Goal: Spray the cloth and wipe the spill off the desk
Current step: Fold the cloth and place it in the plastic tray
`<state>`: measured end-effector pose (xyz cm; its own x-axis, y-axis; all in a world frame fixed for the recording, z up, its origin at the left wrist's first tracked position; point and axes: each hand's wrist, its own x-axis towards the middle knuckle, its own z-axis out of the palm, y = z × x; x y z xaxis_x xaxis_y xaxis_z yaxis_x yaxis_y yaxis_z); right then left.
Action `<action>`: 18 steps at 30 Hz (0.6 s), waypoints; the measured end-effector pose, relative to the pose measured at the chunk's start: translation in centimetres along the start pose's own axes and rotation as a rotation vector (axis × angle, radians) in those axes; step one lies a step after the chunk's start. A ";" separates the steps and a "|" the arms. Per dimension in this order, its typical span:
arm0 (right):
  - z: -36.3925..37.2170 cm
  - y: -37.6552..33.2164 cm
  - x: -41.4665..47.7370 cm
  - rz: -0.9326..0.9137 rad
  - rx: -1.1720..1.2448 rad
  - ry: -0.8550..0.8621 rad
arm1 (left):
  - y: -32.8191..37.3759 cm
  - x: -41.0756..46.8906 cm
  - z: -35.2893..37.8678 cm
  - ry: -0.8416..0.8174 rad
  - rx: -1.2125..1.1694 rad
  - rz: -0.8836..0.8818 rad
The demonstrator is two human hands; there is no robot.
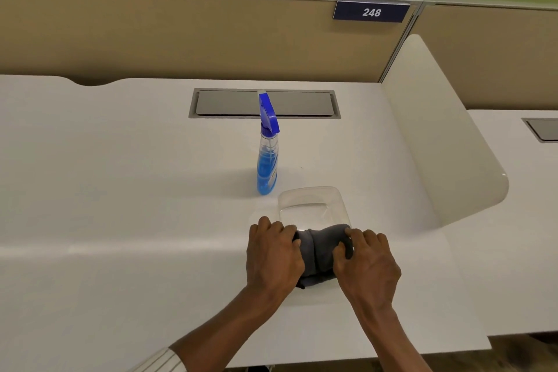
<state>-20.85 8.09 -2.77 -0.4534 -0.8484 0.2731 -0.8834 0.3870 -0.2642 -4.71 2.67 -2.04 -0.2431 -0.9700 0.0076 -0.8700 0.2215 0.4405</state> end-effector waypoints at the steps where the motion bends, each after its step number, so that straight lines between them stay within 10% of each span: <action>1: 0.1 -0.1 -0.1 -0.002 -0.013 0.002 | -0.1 0.0 0.3 0.009 0.037 0.037; 18: 1.0 -0.1 -0.4 0.036 -0.055 -0.049 | -1.9 0.2 3.0 -0.057 -0.089 0.110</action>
<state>-20.42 8.05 -3.74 -0.4800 -0.8497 0.2182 -0.8723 0.4358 -0.2218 -4.38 2.31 -5.63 -0.3608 -0.9326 0.0106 -0.7961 0.3139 0.5174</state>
